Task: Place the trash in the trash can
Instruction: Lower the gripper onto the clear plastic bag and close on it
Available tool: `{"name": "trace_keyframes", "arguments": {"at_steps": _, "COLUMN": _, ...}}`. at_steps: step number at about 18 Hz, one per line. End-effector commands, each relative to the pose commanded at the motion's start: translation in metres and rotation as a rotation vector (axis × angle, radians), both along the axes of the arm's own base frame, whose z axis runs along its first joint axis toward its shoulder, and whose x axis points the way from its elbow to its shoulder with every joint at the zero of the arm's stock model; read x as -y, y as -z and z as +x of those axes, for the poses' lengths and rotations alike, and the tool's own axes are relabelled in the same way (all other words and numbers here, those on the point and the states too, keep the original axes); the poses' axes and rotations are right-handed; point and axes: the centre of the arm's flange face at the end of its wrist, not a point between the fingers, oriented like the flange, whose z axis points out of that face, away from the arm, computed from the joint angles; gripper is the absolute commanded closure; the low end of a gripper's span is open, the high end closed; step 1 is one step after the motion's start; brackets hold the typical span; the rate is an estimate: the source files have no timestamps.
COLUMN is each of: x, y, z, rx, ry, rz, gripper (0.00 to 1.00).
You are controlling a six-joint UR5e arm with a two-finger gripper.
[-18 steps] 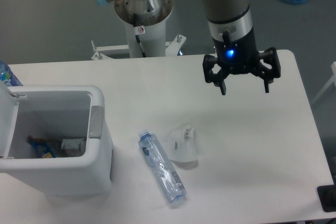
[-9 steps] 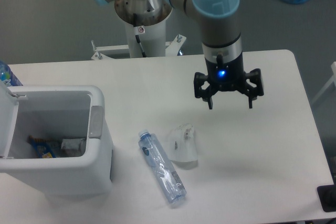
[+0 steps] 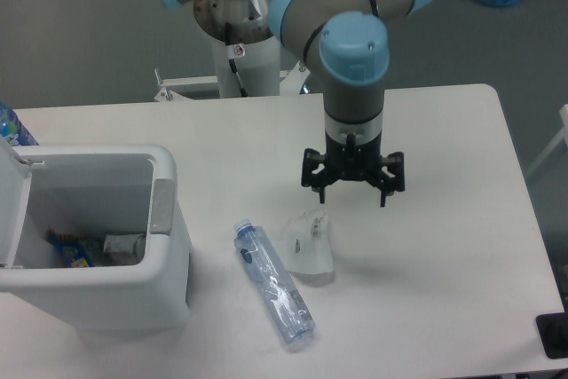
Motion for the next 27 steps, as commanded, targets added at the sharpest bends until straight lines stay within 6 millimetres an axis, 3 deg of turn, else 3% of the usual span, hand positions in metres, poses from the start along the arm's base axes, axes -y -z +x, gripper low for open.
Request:
{"name": "trace_keyframes", "arguments": {"at_steps": 6, "x": -0.013, "y": 0.055, "z": 0.012, "rx": 0.072, "ry": 0.044, "rz": -0.058, "gripper": 0.0}}
{"name": "trace_keyframes", "arguments": {"at_steps": 13, "x": -0.02, "y": 0.077, "z": 0.014, "rx": 0.091, "ry": 0.053, "rz": -0.072, "gripper": 0.01}}
{"name": "trace_keyframes", "arguments": {"at_steps": 14, "x": -0.021, "y": 0.08, "z": 0.013, "rx": 0.089, "ry": 0.05, "rz": -0.073, "gripper": 0.06}}
{"name": "trace_keyframes", "arguments": {"at_steps": 17, "x": -0.021, "y": 0.081, "z": 0.012, "rx": 0.089, "ry": 0.046, "rz": -0.074, "gripper": 0.42}}
{"name": "trace_keyframes", "arguments": {"at_steps": 23, "x": -0.02, "y": 0.08, "z": 0.011, "rx": 0.083, "ry": 0.055, "rz": -0.075, "gripper": 0.97}}
{"name": "trace_keyframes", "arguments": {"at_steps": 27, "x": -0.014, "y": 0.078, "z": 0.008, "rx": 0.08, "ry": 0.076, "rz": -0.076, "gripper": 0.99}}
